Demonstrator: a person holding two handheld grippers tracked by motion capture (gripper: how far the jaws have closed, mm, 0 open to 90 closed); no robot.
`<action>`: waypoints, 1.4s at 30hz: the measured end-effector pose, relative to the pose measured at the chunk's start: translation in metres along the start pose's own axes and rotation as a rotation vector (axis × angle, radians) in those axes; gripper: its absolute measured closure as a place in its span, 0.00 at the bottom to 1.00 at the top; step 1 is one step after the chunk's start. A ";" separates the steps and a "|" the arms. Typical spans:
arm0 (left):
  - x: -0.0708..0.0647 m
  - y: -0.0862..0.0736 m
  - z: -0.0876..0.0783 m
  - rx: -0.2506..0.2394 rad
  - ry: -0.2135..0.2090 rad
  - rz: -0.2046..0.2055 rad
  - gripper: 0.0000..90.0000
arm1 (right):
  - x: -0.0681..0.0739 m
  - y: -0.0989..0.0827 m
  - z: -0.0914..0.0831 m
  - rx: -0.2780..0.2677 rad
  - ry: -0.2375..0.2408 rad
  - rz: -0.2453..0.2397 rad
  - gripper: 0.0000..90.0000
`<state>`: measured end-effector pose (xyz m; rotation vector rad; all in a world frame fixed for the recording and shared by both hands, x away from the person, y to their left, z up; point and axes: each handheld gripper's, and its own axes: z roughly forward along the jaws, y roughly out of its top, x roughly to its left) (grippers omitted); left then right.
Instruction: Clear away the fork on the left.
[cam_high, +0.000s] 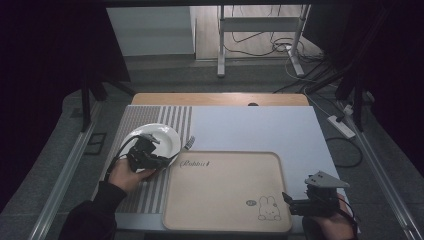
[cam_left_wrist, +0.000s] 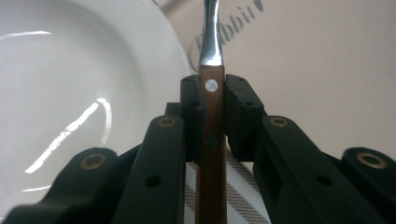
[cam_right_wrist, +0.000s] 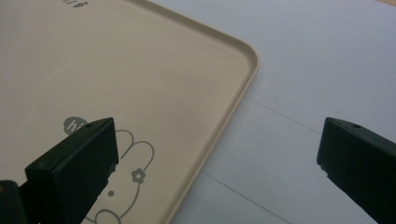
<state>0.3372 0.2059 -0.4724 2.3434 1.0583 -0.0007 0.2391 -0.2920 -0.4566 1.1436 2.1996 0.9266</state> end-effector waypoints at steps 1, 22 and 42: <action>-0.003 -0.001 0.002 0.002 -0.003 -0.001 0.86 | 0.000 0.000 0.000 0.001 0.001 -0.001 0.00; -0.068 -0.005 0.040 0.071 -0.018 0.002 0.86 | 0.001 0.000 -0.001 -0.006 0.002 -0.008 0.00; -0.083 0.003 0.051 0.052 -0.034 0.091 0.95 | 0.000 0.000 0.000 -0.008 0.003 -0.009 0.00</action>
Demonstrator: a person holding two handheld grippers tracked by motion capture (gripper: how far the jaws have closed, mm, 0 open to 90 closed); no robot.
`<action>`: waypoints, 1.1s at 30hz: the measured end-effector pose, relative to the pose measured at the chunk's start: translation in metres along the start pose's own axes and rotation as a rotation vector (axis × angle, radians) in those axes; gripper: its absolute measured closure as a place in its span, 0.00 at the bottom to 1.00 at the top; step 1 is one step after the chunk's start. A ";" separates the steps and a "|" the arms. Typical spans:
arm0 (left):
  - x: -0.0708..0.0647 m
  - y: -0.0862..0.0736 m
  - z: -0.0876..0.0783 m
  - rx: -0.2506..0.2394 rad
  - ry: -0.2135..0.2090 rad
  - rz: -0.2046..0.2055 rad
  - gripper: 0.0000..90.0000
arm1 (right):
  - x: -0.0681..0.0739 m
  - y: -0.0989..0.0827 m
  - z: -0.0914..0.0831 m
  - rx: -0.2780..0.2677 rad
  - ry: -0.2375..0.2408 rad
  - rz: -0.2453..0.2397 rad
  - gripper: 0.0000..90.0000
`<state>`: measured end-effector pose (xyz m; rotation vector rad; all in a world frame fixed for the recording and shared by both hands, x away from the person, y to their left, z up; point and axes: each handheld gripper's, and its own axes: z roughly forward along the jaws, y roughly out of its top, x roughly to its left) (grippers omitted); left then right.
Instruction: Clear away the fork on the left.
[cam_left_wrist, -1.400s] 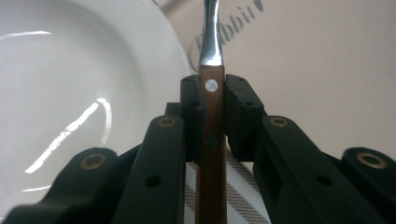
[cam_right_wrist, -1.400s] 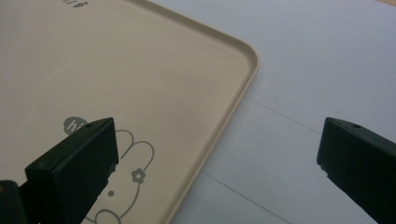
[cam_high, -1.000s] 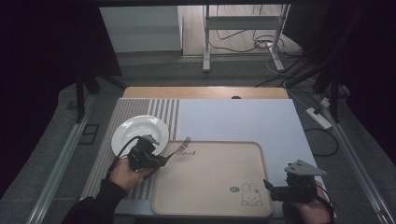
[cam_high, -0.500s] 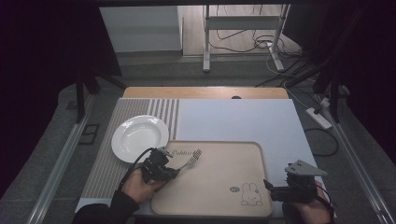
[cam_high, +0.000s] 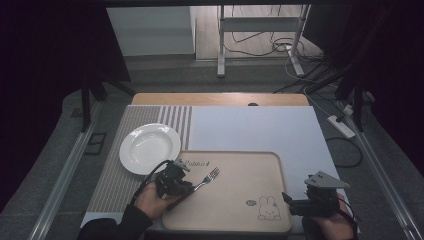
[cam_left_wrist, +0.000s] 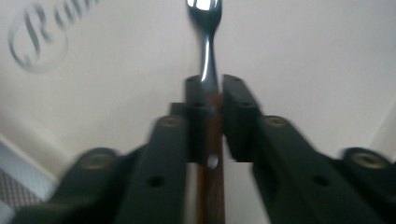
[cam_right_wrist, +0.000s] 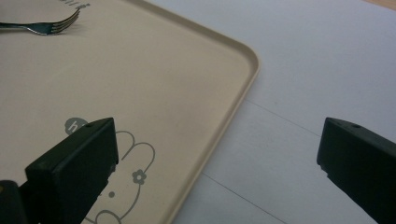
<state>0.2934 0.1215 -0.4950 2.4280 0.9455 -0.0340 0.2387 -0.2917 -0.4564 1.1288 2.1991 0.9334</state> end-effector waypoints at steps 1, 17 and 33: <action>-0.001 0.003 0.001 -0.005 -0.004 0.006 0.99 | 0.000 0.000 0.000 0.000 0.000 -0.001 0.00; 0.004 0.018 0.025 0.053 0.012 0.023 0.99 | 0.000 0.000 0.000 0.001 0.001 -0.001 0.00; 0.040 0.004 0.012 0.046 0.077 -0.091 0.99 | 0.000 0.000 0.000 -0.002 0.002 -0.001 0.00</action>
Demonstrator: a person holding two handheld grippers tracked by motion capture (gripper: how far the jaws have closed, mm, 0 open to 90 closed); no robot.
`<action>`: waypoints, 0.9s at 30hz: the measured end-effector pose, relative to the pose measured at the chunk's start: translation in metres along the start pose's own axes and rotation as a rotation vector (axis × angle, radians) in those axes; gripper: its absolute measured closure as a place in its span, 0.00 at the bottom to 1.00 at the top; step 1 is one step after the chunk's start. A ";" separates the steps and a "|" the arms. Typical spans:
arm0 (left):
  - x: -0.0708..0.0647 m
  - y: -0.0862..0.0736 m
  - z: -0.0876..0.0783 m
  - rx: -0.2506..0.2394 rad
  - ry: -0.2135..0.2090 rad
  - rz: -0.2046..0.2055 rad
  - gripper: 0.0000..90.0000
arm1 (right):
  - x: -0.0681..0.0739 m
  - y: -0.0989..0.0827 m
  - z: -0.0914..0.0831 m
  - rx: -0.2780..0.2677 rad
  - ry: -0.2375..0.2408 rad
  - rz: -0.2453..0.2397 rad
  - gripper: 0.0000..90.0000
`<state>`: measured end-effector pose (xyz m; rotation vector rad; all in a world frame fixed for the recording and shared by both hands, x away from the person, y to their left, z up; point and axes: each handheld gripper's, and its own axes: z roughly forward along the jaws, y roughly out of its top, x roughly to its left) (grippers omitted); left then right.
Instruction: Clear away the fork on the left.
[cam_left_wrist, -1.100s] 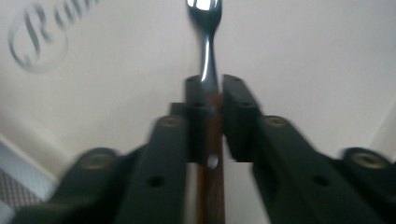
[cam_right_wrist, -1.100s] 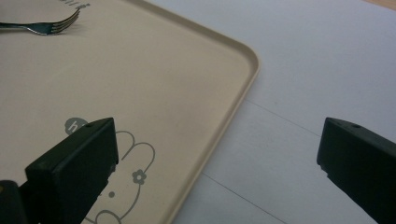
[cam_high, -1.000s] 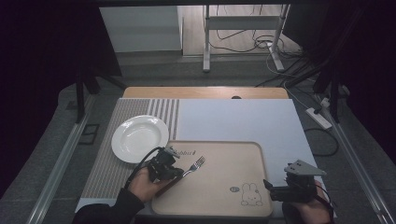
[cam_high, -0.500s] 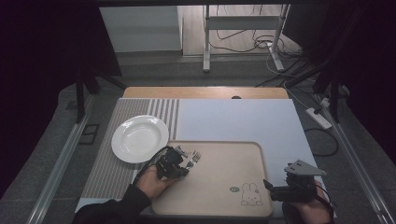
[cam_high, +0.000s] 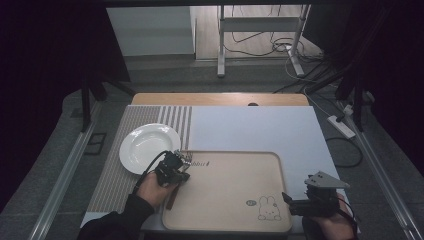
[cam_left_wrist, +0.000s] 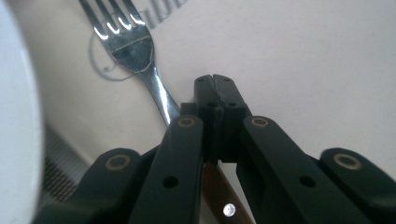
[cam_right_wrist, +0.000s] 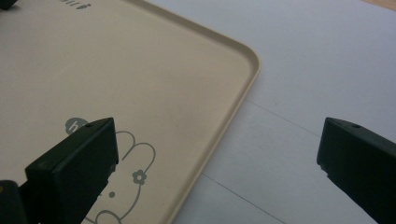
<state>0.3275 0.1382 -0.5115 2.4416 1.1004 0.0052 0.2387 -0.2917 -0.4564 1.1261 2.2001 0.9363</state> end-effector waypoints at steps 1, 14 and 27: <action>0.001 -0.001 0.000 -0.002 -0.001 -0.005 0.99 | 0.000 0.000 0.000 0.000 0.000 0.000 0.00; 0.011 -0.006 -0.005 0.005 0.000 -0.033 0.99 | 0.000 0.000 0.000 -0.001 0.000 -0.002 0.00; 0.010 -0.007 -0.013 -0.083 -0.073 -0.004 0.93 | 0.000 0.000 0.000 -0.002 0.001 -0.001 0.00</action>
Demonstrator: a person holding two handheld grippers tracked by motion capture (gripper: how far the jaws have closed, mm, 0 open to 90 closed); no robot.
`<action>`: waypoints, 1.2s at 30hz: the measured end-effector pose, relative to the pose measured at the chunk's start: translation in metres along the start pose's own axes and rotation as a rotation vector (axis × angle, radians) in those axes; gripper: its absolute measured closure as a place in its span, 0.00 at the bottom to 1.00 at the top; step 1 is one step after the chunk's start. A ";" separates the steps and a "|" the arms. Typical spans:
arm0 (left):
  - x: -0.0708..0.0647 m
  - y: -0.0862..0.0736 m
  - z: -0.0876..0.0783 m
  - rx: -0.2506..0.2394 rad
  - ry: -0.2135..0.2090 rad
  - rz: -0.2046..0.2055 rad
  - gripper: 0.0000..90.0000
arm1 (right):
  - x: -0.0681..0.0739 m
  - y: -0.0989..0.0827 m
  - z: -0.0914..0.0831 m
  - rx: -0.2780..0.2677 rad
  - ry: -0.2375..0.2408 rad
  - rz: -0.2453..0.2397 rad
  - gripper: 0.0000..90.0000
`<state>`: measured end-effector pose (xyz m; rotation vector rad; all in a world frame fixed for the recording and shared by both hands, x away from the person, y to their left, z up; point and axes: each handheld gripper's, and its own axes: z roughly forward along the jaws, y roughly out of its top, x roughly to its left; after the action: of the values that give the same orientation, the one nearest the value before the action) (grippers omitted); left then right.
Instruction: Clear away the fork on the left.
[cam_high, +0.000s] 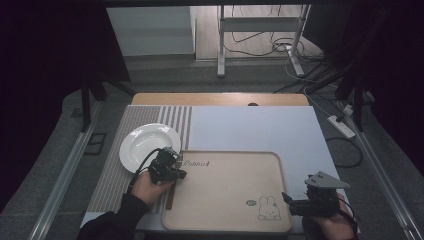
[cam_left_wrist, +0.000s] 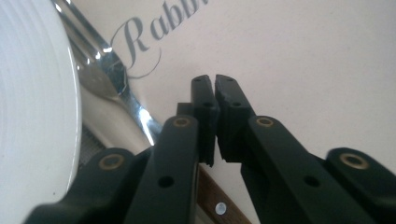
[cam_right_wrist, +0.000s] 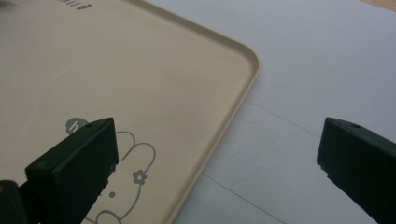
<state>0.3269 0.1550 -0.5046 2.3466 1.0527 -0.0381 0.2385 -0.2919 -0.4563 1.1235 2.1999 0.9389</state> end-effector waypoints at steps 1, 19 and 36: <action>-0.001 0.000 -0.001 -0.003 0.006 0.008 0.91 | 0.000 0.000 0.000 0.000 0.000 0.000 0.00; -0.001 -0.009 -0.025 -0.110 0.061 0.060 0.50 | 0.000 0.000 0.000 0.002 0.001 0.003 0.00; 0.008 -0.018 -0.028 -0.160 0.053 0.077 0.07 | 0.000 0.000 0.000 0.004 0.000 -0.001 0.00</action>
<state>0.3143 0.1843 -0.4920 2.2518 0.9527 0.1333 0.2388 -0.2917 -0.4565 1.1243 2.2034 0.9347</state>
